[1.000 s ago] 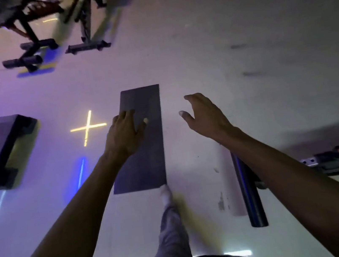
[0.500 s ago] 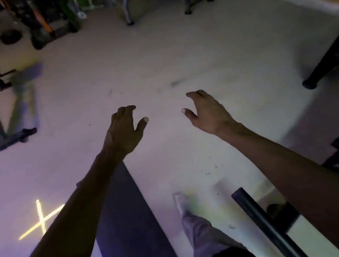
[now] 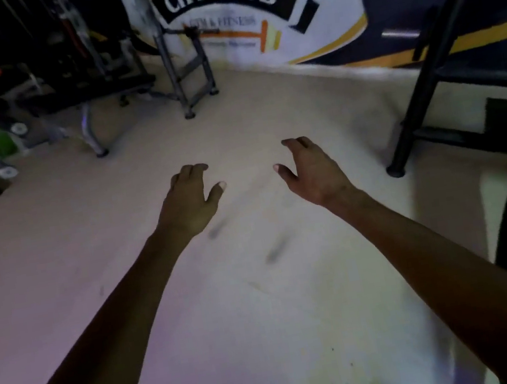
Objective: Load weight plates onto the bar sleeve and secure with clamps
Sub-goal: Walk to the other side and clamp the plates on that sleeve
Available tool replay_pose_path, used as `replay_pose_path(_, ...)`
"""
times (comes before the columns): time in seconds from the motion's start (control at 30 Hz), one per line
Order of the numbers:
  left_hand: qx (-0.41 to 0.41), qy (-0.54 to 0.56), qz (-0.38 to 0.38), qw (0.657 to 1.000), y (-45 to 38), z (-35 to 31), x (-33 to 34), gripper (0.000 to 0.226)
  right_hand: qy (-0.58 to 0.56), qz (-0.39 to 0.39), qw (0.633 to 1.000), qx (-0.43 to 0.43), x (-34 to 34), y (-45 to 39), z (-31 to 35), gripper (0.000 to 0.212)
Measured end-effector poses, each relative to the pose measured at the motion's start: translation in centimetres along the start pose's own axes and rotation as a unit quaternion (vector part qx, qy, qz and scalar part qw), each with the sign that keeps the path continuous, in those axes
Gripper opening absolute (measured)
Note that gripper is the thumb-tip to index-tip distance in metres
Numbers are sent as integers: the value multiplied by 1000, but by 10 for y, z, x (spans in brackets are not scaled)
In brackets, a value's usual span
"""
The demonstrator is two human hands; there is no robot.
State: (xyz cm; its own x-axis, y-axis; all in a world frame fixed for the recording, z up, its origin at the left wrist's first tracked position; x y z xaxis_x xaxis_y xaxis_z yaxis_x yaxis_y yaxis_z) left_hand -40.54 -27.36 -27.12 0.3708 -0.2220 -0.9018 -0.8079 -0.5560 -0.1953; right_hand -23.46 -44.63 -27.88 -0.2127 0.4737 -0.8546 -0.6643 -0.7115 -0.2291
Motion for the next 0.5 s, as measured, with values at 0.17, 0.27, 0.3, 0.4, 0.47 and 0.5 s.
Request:
replay_pose_path(0.17,102,27,-16,994,-162,11,2,56,54,-81,994,41,-15,-115,-11,59)
replay_pose_path(0.27,161,41,-25,986,-257,13,0,55,84,-127,985,76,-26,-183,-15,59)
replay_pose_path(0.3,182,44,-23,982,-288,11,-1,55,90,-144,981,97,-31,-205,-17,59)
replay_pose_path(0.4,243,50,-22,969,-374,-1,-9,54,97,-188,969,130,-50,-265,-23,60)
replay_pose_path(0.47,271,66,-33,960,-424,-15,-15,51,109,-211,960,146,-67,-301,-31,60)
replay_pose_path(0.5,286,75,-38,955,-446,-23,-17,50,117,-219,956,154,-75,-318,-35,60)
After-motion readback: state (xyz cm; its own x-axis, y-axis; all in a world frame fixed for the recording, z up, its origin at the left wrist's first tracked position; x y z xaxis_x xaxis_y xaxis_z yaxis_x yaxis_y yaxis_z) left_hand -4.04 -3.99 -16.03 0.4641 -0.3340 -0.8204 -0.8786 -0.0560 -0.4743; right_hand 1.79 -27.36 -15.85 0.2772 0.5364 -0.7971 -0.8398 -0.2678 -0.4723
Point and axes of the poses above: each hand's wrist, its own y-axis away from the middle knuckle, its own x-axis out of the palm, z = x × y, the point moved 5 cm from there along -y, towards the middle knuckle, and after that the axes turned 1 degree about -z, right-handed, at the moved point
